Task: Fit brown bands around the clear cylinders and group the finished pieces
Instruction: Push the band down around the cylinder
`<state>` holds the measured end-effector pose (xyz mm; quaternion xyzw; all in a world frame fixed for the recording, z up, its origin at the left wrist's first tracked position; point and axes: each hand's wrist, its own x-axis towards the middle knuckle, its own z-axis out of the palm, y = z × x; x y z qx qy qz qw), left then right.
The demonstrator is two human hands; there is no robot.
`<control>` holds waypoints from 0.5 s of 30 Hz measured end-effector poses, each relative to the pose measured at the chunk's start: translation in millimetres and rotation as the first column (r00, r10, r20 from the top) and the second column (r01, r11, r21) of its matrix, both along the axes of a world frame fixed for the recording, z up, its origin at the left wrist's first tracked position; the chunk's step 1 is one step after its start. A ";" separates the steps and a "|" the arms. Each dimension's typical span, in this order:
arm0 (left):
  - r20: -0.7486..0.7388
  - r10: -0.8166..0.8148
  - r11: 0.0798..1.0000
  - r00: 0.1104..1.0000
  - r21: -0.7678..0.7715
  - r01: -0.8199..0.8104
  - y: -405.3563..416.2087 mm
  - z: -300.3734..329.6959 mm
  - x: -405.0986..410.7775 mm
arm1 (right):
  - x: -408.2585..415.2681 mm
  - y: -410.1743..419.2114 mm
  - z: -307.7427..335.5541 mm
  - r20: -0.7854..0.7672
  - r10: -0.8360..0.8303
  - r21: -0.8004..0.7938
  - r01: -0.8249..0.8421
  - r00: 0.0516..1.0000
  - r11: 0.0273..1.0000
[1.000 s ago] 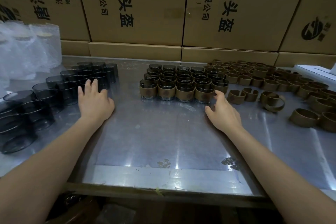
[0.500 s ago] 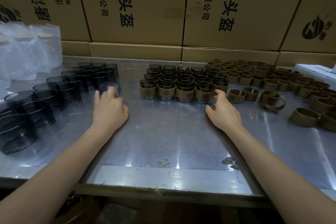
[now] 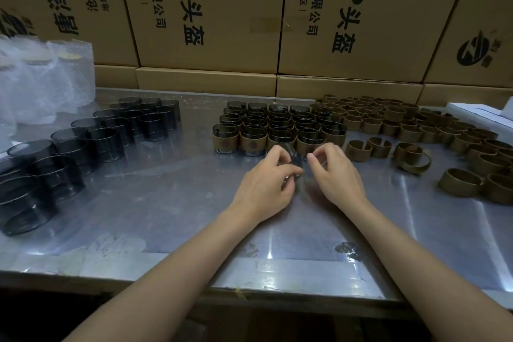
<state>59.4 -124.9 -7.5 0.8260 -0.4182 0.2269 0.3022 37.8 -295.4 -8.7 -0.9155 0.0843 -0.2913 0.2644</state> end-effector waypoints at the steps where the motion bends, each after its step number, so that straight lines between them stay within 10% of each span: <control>1: -0.020 -0.009 0.999 1.000 -0.034 0.008 -5.8 1.1 1.6 | -1.4 1.0 -0.1 0.007 0.065 0.051 -0.065 0.998 0.997; 6: -0.117 -0.063 0.949 0.991 -0.314 0.023 -20.3 4.0 14.1 | -5.1 -1.0 -1.0 0.042 0.327 0.460 -0.309 0.944 0.832; 15: -0.304 -0.100 0.901 0.948 -0.431 -0.043 -16.6 4.8 28.0 | -5.2 -3.9 2.3 0.153 0.387 0.548 -0.404 0.909 0.733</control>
